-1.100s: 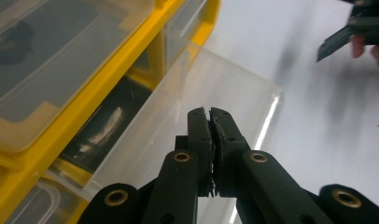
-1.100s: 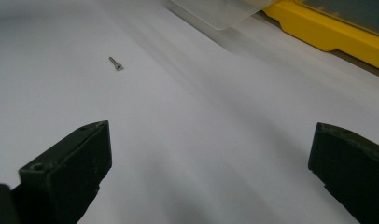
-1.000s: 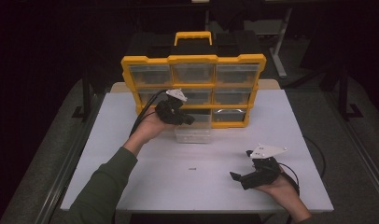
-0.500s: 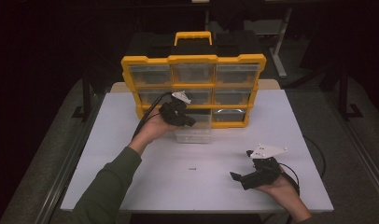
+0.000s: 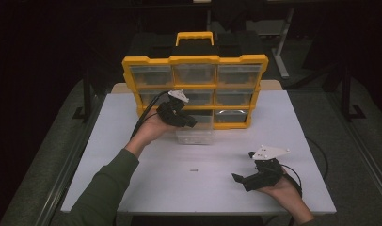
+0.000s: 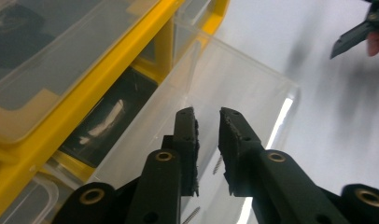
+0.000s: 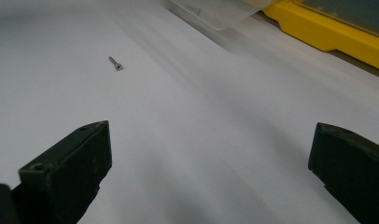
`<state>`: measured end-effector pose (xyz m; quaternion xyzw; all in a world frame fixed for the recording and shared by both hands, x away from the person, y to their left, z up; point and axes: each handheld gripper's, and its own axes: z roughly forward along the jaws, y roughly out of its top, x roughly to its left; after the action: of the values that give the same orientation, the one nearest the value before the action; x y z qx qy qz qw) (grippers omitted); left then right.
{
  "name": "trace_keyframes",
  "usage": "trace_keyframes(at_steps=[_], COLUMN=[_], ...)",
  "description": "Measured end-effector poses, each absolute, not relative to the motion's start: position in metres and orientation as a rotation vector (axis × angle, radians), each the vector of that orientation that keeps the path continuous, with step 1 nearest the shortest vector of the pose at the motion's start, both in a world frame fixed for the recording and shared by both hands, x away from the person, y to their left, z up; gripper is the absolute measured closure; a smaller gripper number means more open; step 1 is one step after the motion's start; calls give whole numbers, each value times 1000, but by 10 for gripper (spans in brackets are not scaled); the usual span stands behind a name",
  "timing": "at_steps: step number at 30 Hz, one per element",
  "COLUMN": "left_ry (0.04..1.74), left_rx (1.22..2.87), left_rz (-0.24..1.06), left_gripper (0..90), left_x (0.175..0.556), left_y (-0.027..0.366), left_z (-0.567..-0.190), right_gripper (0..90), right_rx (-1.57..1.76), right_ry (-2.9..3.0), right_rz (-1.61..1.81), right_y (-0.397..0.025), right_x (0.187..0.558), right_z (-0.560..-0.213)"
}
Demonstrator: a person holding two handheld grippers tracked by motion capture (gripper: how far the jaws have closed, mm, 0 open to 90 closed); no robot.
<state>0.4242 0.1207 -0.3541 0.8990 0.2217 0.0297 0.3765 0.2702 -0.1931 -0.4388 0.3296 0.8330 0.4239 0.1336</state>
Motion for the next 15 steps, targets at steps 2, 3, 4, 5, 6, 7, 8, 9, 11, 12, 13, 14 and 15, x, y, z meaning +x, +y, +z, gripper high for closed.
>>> trace_keyframes(at_steps=[2, 3, 4, 5, 6, 7, 8, 9, 11, 12, 13, 14, 15], left_ry=[565, 562, 561, 559, 558, 555, 551, 553, 548, 550, 550, 547, 545], left_rx=[2293, 2285, 2277, 2278, 2274, 2277, 2272, 2269, 2259, 2259, 2257, 2253, 2254], left_rz=[66, 65, 60, 52, 48, 48, 47, 45, 40, 38, 34, 33, 34], left_gripper=[741, 733, 722, 711, 698, 688, 679, 669, 650, 639, 632, 623, 609], left_x=[421, 419, 418, 416, 414, 412, 410, 409, 405, 404, 402, 400, 398], left_y=[123, 124, 125, 126, 127, 128, 129, 131, 133, 134, 135, 135, 136], left_z=[-351, -350, -350, -349, -349, -348, -348, -347, -348, -348, -348, -348, -349], right_gripper=[0, 0, 0, 0, 0, 0, 0, 0, 0, 0, 0, 0, 0], right_rx=[956, 955, 955, 956, 956, 957, 956, 957, 957, 957, 956, 957, 957], right_ry=[2415, 2415, 2415, 2415, 2415, 2415, 2414, 2414, 2414, 2414, 2414, 2414, 2415], right_rz=[1228, 1228, 1227, 1226, 1227, 1227, 1227, 1227, 1227, 1227, 1226, 1226, 1225], right_y=[-193, -193, -193, -193, -193, -193, -193, -193, -193, -193, -193, -193, -193], right_x=[270, 270, 270, 270, 270, 270, 270, 270, 270, 270, 270, 270, 270], right_z=[-439, -439, -439, -439, -439, -439, -439, -439, -439, -439, -439, -439, -439])
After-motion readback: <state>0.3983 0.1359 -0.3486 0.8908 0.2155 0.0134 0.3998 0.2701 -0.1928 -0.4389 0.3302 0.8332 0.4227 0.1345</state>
